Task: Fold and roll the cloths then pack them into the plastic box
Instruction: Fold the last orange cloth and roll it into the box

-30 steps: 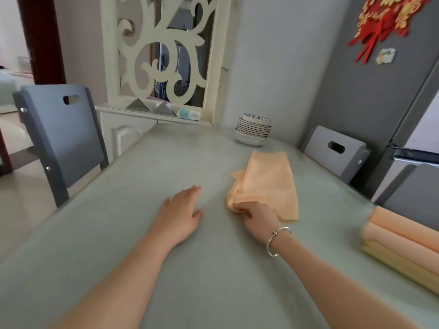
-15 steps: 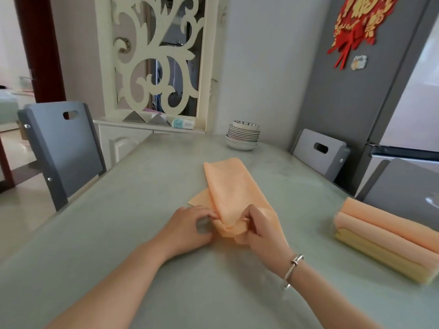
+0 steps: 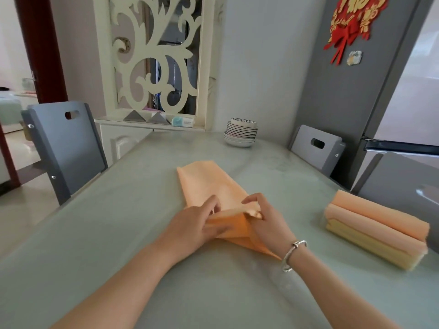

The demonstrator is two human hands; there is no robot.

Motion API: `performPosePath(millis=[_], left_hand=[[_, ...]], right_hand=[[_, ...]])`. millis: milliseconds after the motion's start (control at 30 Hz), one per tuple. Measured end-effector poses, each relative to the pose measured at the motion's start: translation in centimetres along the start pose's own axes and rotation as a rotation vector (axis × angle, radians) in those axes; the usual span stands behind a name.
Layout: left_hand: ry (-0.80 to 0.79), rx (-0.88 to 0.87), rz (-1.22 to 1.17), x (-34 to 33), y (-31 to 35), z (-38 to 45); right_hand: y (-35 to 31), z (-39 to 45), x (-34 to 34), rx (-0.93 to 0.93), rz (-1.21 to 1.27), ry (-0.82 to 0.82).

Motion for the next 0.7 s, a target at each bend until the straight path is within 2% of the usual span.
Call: performPosePath(millis=[67, 133, 233, 333, 433, 567, 633, 700], left_hand=[[-0.085, 0.066, 0.234, 0.1, -0.2, -0.3], [-0.019, 0.091, 0.374, 1.2, -0.9, -0.4], [0.186, 0.112, 0.286, 2.9, -2.0, -0.7], [0.294, 0.088, 0.241, 3.7, -2.4, -0.4], [0.355, 0.122, 0.094, 4.2, -3.6, -0.9], [0.436, 0.208, -0.112, 4.5, -4.0, -1.3], [0.503, 0.194, -0.199, 5.3, -3.0, -1.5], [0.494, 0.162, -0.226, 5.9, -1.7, -1.7]], right_hand=[[0.0, 0.2, 1.2, 0.018, 0.141, 0.031], [-0.1, 0.2, 2.4, 0.022, 0.248, 0.039], [-0.6, -0.9, 2.5, 0.024, 0.264, -0.054], [-1.0, -2.2, 2.1, 0.019, 0.221, -0.138], [-1.5, -2.0, 3.5, -0.043, 0.114, -0.178], [-4.2, -0.7, 6.2, 0.007, -0.141, -0.184], [-5.4, -0.2, 7.1, 0.023, -0.268, -0.188], [-6.3, 0.1, 8.3, -0.014, -0.242, -0.141]])
Point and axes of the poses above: each hand's wrist, its own z-axis towards the middle knuckle, its own x-axis out of the back of the hand, y = z × x, the point moved 6 cm from there along z, towards the middle knuckle, and after that the axes turned 4 degrees about -z, right-handed, at the moved point
